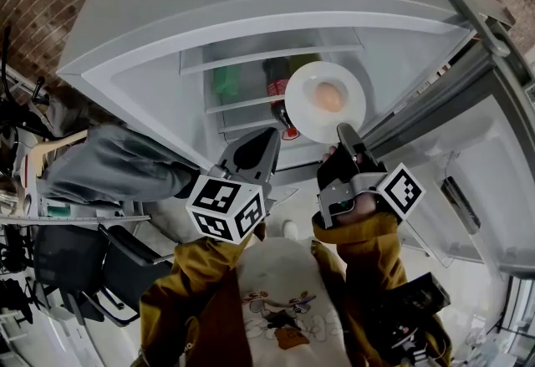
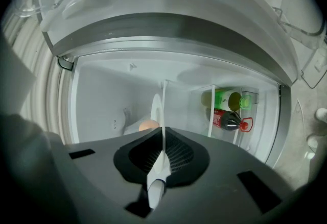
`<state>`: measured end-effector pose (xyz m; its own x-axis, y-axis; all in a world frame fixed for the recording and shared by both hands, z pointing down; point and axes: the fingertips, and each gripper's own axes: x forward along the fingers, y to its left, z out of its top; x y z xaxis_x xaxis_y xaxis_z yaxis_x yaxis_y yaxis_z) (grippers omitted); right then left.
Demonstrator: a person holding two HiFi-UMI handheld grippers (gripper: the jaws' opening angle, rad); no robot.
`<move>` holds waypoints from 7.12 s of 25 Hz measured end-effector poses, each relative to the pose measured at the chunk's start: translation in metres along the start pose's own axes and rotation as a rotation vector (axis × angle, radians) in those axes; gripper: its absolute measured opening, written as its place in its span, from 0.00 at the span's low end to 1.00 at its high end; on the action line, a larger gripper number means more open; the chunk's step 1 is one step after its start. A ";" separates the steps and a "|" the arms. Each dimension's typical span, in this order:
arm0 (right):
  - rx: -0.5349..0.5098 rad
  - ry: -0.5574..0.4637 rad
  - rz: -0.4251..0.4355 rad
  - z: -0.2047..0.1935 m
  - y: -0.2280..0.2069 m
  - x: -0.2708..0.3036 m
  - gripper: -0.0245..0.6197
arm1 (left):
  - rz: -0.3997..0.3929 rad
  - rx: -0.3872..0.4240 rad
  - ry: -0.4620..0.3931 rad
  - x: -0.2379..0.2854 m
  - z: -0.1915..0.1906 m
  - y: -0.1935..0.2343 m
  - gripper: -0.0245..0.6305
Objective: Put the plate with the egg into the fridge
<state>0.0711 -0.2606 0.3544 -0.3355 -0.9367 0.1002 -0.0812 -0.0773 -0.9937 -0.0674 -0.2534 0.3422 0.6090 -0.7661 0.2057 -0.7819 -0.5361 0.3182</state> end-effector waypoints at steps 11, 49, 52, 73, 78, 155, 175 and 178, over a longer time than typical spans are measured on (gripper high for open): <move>-0.006 -0.021 0.002 0.009 0.008 0.017 0.06 | -0.004 0.006 -0.004 0.013 0.008 0.006 0.05; -0.012 -0.108 -0.035 0.046 0.025 0.098 0.06 | -0.011 0.025 0.012 0.058 0.024 0.033 0.05; -0.016 -0.109 -0.026 0.049 0.027 0.103 0.06 | 0.003 0.036 0.011 0.062 0.026 0.039 0.05; -0.009 -0.115 -0.042 0.063 0.029 0.130 0.06 | 0.026 0.043 -0.014 0.075 0.039 0.048 0.05; 0.000 -0.121 -0.056 0.064 0.029 0.134 0.06 | 0.021 0.040 -0.012 0.073 0.039 0.046 0.05; 0.043 -0.169 -0.078 0.062 0.021 0.139 0.11 | 0.041 0.027 -0.038 0.032 0.040 0.052 0.05; -0.516 -0.105 -0.037 0.011 0.002 0.071 0.11 | 0.027 -0.006 -0.019 0.007 0.012 0.022 0.05; -0.720 -0.045 0.035 -0.008 0.005 0.067 0.11 | 0.041 0.003 -0.019 0.003 0.012 0.022 0.05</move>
<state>0.0406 -0.3211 0.3566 -0.3115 -0.9489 0.0513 -0.6748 0.1829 -0.7150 -0.0843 -0.2722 0.3392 0.5738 -0.7939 0.2011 -0.8065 -0.5052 0.3070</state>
